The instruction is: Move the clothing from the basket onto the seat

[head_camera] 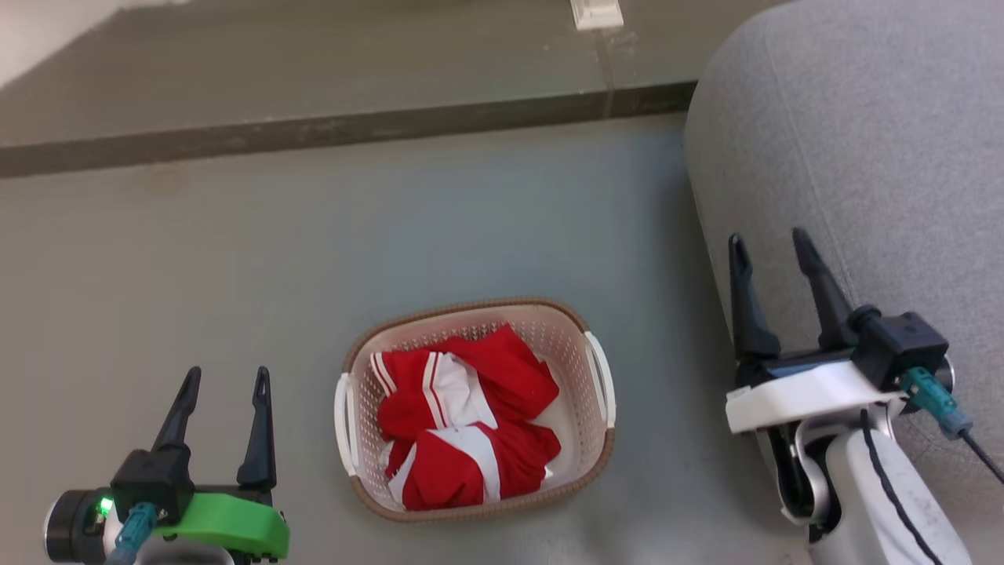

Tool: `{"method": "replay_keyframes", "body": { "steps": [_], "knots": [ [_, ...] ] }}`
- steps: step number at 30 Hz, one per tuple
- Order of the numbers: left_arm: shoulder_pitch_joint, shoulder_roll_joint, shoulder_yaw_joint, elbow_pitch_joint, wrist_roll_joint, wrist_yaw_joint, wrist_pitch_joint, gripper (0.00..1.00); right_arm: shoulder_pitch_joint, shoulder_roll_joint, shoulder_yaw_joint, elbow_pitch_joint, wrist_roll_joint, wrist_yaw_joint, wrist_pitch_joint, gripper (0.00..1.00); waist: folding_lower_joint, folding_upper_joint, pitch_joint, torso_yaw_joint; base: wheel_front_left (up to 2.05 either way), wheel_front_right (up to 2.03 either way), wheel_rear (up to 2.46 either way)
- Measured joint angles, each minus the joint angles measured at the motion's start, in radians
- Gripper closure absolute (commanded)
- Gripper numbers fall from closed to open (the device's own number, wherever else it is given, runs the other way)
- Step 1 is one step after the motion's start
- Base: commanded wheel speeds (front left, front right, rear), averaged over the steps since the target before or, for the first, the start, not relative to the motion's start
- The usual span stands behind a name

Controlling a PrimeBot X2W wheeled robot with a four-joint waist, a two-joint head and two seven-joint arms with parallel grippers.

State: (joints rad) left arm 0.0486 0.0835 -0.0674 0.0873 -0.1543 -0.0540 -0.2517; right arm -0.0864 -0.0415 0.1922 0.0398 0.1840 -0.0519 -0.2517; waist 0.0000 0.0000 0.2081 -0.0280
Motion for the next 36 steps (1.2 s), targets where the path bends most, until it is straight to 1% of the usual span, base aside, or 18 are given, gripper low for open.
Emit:
{"method": "replay_keyframes", "body": {
  "steps": [6, 7, 10, 14, 15, 16, 20, 24, 25, 29, 34, 36],
  "knots": [
    [-0.056, 0.010, -0.007, 0.047, 0.008, -0.010, 0.000, 0.00, -0.054, 0.000, -0.030, -0.041, -0.002, -0.012, 0.000, 0.00, 0.0000, 0.0000, 0.081, -0.018, 0.00, 0.00, 0.00],
    [-0.067, 0.014, -0.010, 0.060, 0.011, -0.016, 0.000, 0.00, -0.060, -0.001, -0.033, -0.049, -0.002, -0.013, 0.000, 0.00, 0.0000, 0.0000, 0.095, -0.021, 0.00, 0.00, 0.00],
    [-0.102, 0.030, -0.023, 0.092, 0.017, -0.018, 0.000, 0.00, -0.087, -0.001, -0.044, -0.068, -0.001, -0.021, 0.000, 0.00, 0.0001, 0.0000, 0.136, -0.033, 0.00, 0.00, 0.00],
    [-0.155, 0.034, -0.045, 0.127, 0.047, -0.028, 0.000, 0.00, -0.123, -0.001, -0.057, -0.092, 0.000, -0.024, 0.000, 0.00, 0.0001, 0.0000, 0.193, -0.050, 0.00, 0.00, 0.00],
    [-0.155, 0.034, -0.045, 0.127, 0.047, -0.028, 0.000, 0.00, -0.123, -0.001, -0.057, -0.092, 0.000, -0.024, 0.000, 0.00, 0.0001, 0.0000, 0.193, -0.050, 0.00, 0.00, 0.00],
    [-0.169, 0.036, -0.053, 0.134, 0.052, -0.033, 0.000, 0.00, -0.132, -0.001, -0.058, -0.096, 0.001, -0.029, 0.000, 0.00, 0.0001, 0.0000, 0.207, -0.054, 0.00, 0.00, 0.00],
    [-0.225, 0.042, -0.082, 0.168, 0.070, -0.040, 0.000, 0.00, -0.175, -0.002, -0.058, -0.116, 0.005, -0.030, 0.000, 0.00, 0.0000, 0.0000, 0.263, -0.069, 0.00, 0.00, 0.00],
    [-0.275, 0.059, -0.105, 0.204, 0.085, -0.047, 0.000, 0.00, -0.224, -0.003, -0.055, -0.137, 0.011, -0.032, -0.003, 0.00, 0.0000, 0.0000, 0.321, -0.082, 0.00, 0.00, 0.00],
    [-0.289, 0.063, -0.109, 0.212, 0.095, -0.047, 0.000, 0.00, -0.236, -0.004, -0.054, -0.142, 0.011, -0.039, -0.003, 0.00, 0.0000, 0.0000, 0.335, -0.085, 0.00, 0.00, 0.00],
    [-0.344, 0.070, -0.140, 0.236, 0.122, -0.055, 0.000, 0.00, -0.280, -0.004, -0.050, -0.160, 0.021, -0.047, -0.003, 0.00, 0.0000, 0.0000, 0.393, -0.096, 0.00, 0.00, 0.00],
    [-0.404, 0.091, -0.162, 0.265, 0.133, -0.060, 0.000, 0.00, -0.333, -0.006, -0.047, -0.180, 0.036, -0.049, -0.003, 0.00, 0.0001, 0.0000, 0.466, -0.108, 0.00, 0.00, 0.00],
    [-0.428, 0.098, -0.164, 0.274, 0.133, -0.060, 0.000, 0.00, -0.353, -0.007, -0.044, -0.189, 0.040, -0.054, -0.003, 0.00, 0.0001, 0.0000, 0.494, -0.112, 0.00, 0.00, 0.00]
  ]
}}
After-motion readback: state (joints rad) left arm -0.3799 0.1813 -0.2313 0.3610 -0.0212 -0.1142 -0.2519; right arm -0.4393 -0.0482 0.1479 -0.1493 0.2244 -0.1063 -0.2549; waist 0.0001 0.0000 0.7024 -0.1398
